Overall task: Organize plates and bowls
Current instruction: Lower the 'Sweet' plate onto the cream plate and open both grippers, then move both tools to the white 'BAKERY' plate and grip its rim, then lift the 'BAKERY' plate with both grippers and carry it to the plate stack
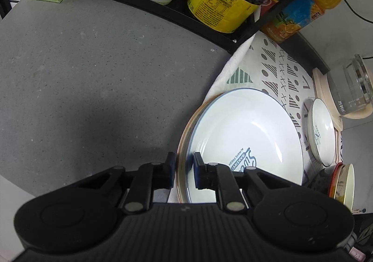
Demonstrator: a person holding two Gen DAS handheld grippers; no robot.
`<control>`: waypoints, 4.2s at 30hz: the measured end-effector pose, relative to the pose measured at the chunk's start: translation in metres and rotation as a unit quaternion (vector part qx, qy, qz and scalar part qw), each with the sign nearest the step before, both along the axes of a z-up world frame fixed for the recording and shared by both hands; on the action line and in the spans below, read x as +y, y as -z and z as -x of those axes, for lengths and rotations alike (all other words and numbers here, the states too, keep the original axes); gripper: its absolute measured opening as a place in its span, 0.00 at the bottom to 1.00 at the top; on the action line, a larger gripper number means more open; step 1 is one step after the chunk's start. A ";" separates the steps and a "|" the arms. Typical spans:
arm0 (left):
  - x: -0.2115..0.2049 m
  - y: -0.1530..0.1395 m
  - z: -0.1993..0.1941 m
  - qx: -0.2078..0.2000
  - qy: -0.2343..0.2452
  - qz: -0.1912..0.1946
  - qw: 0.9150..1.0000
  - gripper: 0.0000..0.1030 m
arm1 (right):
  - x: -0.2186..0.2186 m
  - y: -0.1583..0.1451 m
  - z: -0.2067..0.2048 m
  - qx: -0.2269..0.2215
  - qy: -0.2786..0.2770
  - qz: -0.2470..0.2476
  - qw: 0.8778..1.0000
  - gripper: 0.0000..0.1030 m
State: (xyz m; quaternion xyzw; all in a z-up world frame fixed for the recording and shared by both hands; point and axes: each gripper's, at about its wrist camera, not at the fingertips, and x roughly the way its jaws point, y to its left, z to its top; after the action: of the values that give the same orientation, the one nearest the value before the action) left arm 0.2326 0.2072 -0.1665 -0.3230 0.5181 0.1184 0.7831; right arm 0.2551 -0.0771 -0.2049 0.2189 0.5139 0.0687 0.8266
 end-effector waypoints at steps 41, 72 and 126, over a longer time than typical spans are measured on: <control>-0.034 -0.057 -0.113 -0.016 0.124 -0.066 0.990 0.63 | -0.003 -0.075 -0.069 -0.090 0.005 0.024 0.996 0.74; -0.127 -0.043 -0.191 -0.006 0.170 -0.033 0.985 0.81 | -0.094 -0.094 -0.130 -0.091 0.080 0.047 0.991 1.00; -0.197 0.015 -0.229 0.003 0.040 0.072 0.997 0.14 | -0.189 -0.011 -0.242 0.054 -0.069 -0.038 0.995 0.13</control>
State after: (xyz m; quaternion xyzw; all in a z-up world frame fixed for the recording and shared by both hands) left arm 0.4618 0.0103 -0.1816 -0.3576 0.5398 0.0502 0.7604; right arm 0.4966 -0.2660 -0.1937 0.2175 0.5688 0.1327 0.7820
